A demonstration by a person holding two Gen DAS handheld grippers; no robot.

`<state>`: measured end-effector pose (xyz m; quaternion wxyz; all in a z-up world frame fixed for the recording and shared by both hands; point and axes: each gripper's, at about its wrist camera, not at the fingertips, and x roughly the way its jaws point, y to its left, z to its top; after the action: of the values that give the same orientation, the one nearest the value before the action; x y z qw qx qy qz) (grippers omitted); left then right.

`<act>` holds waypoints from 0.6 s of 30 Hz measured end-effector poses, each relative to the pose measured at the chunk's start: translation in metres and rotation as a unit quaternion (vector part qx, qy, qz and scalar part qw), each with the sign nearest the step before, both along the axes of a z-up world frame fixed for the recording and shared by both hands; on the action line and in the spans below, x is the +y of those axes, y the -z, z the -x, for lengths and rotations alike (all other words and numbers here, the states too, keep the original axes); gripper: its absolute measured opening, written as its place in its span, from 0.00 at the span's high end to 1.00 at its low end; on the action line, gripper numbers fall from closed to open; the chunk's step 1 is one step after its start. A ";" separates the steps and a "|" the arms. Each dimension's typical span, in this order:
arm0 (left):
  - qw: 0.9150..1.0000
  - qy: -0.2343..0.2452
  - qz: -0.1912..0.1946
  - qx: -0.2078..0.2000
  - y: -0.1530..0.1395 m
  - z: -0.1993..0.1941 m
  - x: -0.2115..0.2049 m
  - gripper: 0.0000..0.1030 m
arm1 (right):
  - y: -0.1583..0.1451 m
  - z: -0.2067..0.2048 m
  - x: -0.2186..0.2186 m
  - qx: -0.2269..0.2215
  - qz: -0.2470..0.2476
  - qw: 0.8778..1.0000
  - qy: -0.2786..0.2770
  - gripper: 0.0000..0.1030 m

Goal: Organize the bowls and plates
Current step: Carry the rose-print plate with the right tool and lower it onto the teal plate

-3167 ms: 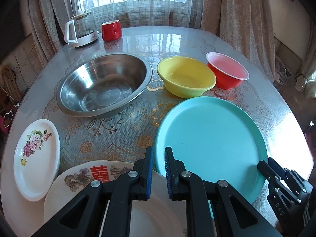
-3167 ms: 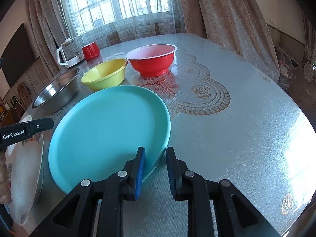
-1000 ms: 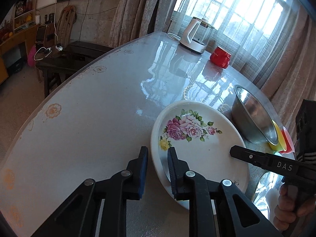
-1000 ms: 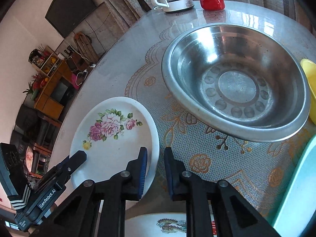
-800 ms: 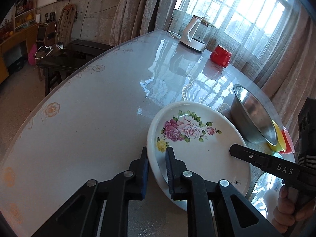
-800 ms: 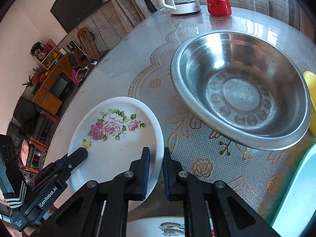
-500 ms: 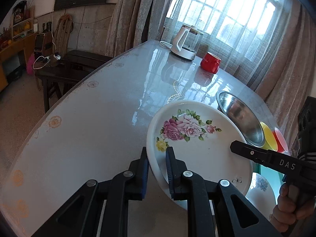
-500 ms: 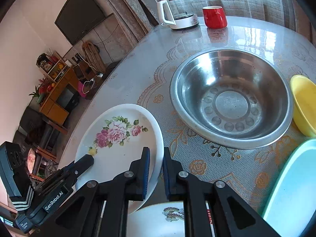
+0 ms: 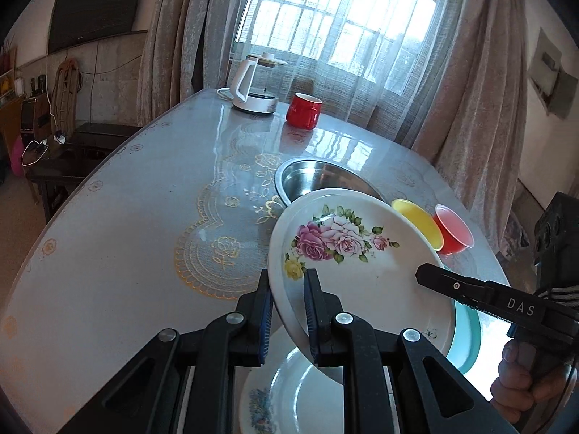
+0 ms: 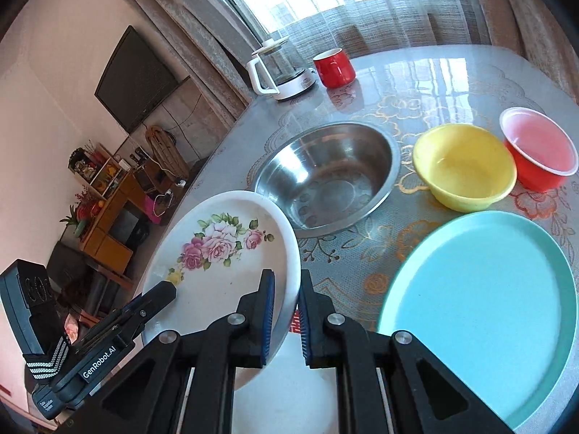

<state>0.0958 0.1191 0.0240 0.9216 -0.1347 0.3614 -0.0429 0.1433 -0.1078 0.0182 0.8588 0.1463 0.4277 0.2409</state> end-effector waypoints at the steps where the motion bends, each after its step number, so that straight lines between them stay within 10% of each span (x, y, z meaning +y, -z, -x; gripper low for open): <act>1: 1.000 0.010 -0.001 0.000 -0.001 0.000 -0.010 0.84 | 0.000 0.003 -0.009 -0.002 -0.003 1.000 0.008 0.88; 18: 0.991 0.125 -0.038 0.037 0.011 -0.019 -0.141 0.84 | 0.023 0.043 -0.143 0.005 -0.032 0.990 0.140 0.88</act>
<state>0.1148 -0.0223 0.0134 0.8994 -0.0552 0.4107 -0.1390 0.1004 -0.2509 -0.0052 0.8766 0.2337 0.3996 0.1310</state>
